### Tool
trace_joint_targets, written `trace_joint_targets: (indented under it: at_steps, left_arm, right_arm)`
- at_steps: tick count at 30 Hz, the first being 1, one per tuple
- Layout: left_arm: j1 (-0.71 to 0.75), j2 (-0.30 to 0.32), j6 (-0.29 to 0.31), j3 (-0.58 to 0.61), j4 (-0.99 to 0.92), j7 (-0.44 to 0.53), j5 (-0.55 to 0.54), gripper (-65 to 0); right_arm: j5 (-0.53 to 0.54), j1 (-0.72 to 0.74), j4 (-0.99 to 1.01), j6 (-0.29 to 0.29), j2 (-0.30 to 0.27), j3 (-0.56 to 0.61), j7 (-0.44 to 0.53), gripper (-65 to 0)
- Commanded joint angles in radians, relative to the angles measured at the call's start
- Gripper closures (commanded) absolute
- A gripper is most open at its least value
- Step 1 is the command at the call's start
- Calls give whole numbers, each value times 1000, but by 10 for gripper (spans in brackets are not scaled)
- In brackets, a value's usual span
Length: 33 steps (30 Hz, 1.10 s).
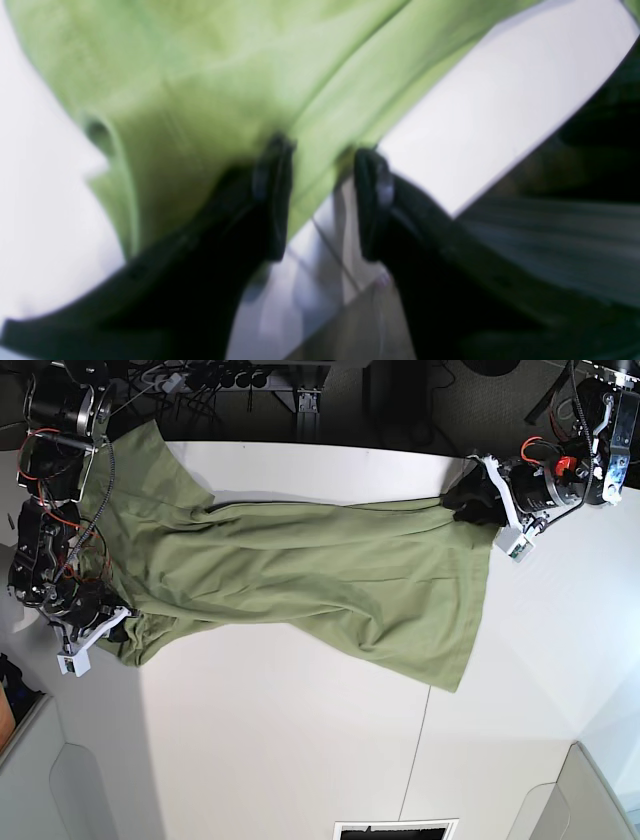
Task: Layout the t-shirt on the table in an organized manner, then fold the t-shirt properly
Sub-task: 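Grasp the shirt edges with both grippers and drag them outward, then release and reach both grippers onto the shirt body to regrip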
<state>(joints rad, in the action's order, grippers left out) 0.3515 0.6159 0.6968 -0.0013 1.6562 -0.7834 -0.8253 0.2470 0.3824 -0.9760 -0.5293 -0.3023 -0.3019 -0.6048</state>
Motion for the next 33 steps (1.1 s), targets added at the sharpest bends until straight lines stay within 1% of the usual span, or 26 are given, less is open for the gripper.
trace_joint_targets:
  at_steps: [1, 3, 7, 10, 12, 16, 20, 22, 24, 27, 28, 30, 33]
  left_arm:
    - [16, 20, 1, -3, 10, -26, -3, -241]
    - [46, 35, 1, -4, 10, -29, -37, -241]
    - [87, 83, 1, -4, 11, -31, -82, -241]
    - [86, 112, 1, -4, 11, -65, -114, -241]
    - [86, 129, 1, -4, 11, -90, -158, -241]
    - [70, 161, 1, -8, 38, -93, -235, -241]
    - [24, 166, 1, -36, 121, -93, -249, -241]
    - [-3, 166, 1, -50, 170, -92, -248, -241]
    - [-39, 166, 1, -52, 206, -92, -248, -241]
    - [-105, 160, 1, -52, 215, -40, -243, -241]
    - [-129, 153, 1, -52, 212, -19, -224, -241]
    - [-177, 121, 1, -51, 198, 10, -169, -241]
    - [-247, 57, 1, -44, 152, 26, -126, -240]
  right_arm:
    - [-40, 19, 19, 10, -16, -3, -3, 0]
    - [-61, 19, 59, 17, -24, -3, 33, 0]
    - [-69, 22, 97, 56, -55, -3, 41, 0]
    - [-67, 29, 96, 70, -87, -3, 69, 0]
    - [-67, 39, 95, 80, -109, -3, 70, 0]
    - [-35, 46, 80, 79, -142, -3, 69, 0]
    - [10, 43, 32, 77, -149, -3, 60, 0]
    - [46, 40, -2, 76, -149, -3, 30, 0]
    - [82, 40, -43, 74, -149, -3, -21, 0]
    - [150, 32, -124, 34, -149, -3, -92, 0]
    - [175, 22, -160, 29, -149, -3, -114, 0]
    - [222, -6, -239, 27, -149, -3, -171, 0]
    - [318, -87, -341, 27, -148, -3, -238, 0]
